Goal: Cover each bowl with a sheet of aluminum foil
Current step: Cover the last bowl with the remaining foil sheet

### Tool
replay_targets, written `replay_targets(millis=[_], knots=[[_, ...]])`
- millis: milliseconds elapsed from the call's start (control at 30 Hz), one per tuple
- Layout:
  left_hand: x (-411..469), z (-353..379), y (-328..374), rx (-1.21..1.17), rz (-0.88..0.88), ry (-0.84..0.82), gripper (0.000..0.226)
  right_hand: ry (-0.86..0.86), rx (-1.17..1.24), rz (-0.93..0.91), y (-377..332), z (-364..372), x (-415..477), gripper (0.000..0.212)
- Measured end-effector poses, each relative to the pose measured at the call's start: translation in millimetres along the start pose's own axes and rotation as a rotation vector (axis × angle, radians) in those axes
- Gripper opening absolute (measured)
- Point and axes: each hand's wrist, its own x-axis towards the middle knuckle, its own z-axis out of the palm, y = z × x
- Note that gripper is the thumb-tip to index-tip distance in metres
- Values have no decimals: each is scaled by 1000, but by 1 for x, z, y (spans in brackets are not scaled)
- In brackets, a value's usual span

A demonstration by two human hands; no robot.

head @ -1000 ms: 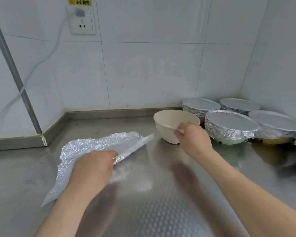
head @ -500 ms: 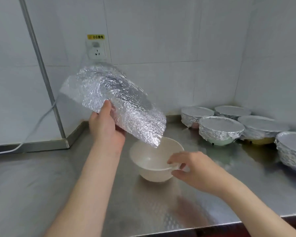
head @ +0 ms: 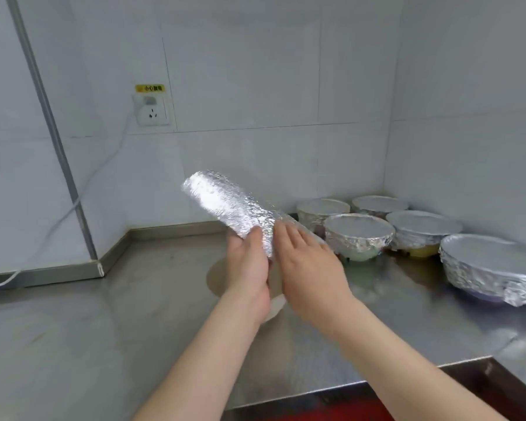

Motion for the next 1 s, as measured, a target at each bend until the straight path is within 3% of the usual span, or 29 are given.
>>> replay_targets(millis=[67, 167, 233, 267, 300, 400, 633, 733, 800, 900, 933, 1000], knots=[[-2, -19, 9, 133, 55, -251, 10, 39, 45, 27, 12, 2, 6, 39], [-1, -69, 9, 834, 243, -606, 33, -50, 147, 140, 30, -1, 18, 19], [1, -98, -5, 1348, 528, -616, 34, -62, 224, 171, 40, -5, 28, 19], [4, -106, -12, 1452, 698, -594, 29, -77, 263, 177, 44, -7, 34, 25], [6, -113, -20, 1447, 808, -594, 23, -94, 301, 178, 46, -7, 39, 32], [20, -120, -43, 1306, 910, -576, 13, -116, 337, 166, 53, -4, 54, 40], [18, -93, -61, 1208, 952, -567, 29, -146, 274, -38, 50, 2, 60, 34], [9, -88, -44, 1213, 1180, -525, 29, -188, 238, -123, 46, 8, 53, 34], [6, -86, -21, 1308, 1362, -423, 42, -210, 144, -169, 41, 10, 46, 38], [23, -90, 1, 1643, 1320, -323, 64, -229, 25, -261, 35, 18, 28, 49], [30, -95, 1, 1701, 1272, -343, 64, -235, -1, -297, 34, 21, 22, 50], [37, -107, -9, 1696, 1278, -389, 40, -220, -20, -357, 36, 30, 11, 52]])
